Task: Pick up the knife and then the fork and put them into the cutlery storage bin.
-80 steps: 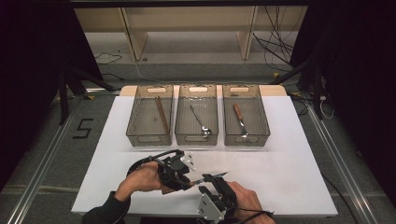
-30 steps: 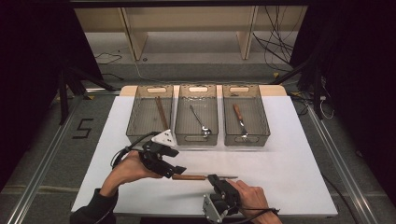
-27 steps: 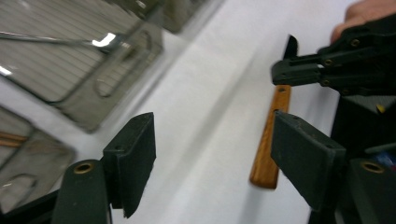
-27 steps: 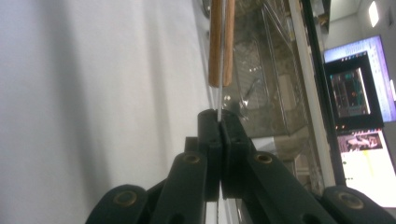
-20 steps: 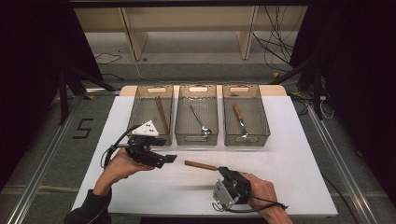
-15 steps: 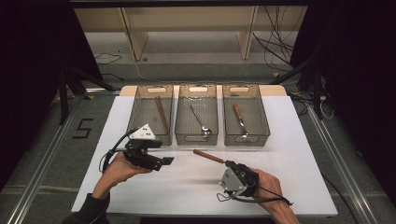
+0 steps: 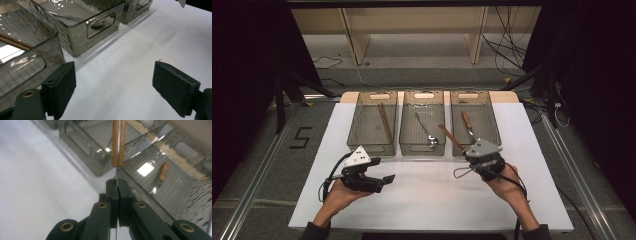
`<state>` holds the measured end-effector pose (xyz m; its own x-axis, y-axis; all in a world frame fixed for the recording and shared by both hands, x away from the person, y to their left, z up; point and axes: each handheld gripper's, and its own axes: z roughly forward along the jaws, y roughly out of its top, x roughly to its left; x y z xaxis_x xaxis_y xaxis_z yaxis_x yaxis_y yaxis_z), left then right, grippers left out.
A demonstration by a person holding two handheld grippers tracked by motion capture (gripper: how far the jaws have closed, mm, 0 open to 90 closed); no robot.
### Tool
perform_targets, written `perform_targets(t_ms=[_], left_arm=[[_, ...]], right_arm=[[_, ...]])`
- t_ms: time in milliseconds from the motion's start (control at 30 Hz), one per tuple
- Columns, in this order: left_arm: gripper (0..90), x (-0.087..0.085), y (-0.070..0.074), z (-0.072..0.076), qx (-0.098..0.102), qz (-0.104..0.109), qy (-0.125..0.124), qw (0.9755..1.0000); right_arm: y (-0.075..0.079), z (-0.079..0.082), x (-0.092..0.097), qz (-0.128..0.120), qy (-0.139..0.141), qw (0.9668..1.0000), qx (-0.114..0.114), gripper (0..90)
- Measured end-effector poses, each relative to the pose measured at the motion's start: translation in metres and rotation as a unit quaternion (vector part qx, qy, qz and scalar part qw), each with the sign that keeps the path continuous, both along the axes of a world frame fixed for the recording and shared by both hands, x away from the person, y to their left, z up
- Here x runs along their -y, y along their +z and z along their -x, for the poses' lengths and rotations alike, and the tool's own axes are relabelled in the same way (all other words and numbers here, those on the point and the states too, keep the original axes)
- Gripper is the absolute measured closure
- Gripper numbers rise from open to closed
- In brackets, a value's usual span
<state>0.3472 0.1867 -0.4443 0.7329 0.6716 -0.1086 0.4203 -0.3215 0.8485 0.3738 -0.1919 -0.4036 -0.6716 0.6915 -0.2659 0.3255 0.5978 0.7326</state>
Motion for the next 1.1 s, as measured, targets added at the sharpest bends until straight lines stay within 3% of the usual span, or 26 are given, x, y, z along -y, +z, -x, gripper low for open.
perform_targets(t_ms=[67, 167, 267, 467, 667, 1100], left_arm=[[18.7, -0.002, -0.006, 0.002, 0.002, 0.003, 0.002, 1.0000], [18.0, -0.003, -0.013, 0.004, 0.002, 0.002, 0.009, 1.0000], [18.0, -0.003, -0.018, 0.007, 0.010, 0.004, 0.013, 0.9999], [17.8, -0.003, -0.024, 0.011, 0.021, 0.006, 0.018, 0.9996], [17.8, -0.005, -0.028, 0.013, 0.022, 0.007, 0.020, 0.9995], [17.6, -0.005, -0.030, 0.016, 0.025, 0.005, 0.020, 0.9995]], right_arm=[[0.006, -0.011, 0.006, -0.032, -0.010, 0.9991, -0.024, 89.3], [0.014, -0.028, 0.013, -0.075, -0.026, 0.9951, -0.058, 89.3], [0.020, -0.045, 0.018, -0.104, -0.043, 0.9901, -0.084, 89.3], [0.025, -0.082, 0.028, -0.146, -0.085, 0.9770, -0.130, 89.2], [0.026, -0.110, 0.031, -0.157, -0.112, 0.9687, -0.157, 89.2], [0.020, -0.149, 0.038, -0.143, -0.171, 0.9587, -0.177, 89.2]])
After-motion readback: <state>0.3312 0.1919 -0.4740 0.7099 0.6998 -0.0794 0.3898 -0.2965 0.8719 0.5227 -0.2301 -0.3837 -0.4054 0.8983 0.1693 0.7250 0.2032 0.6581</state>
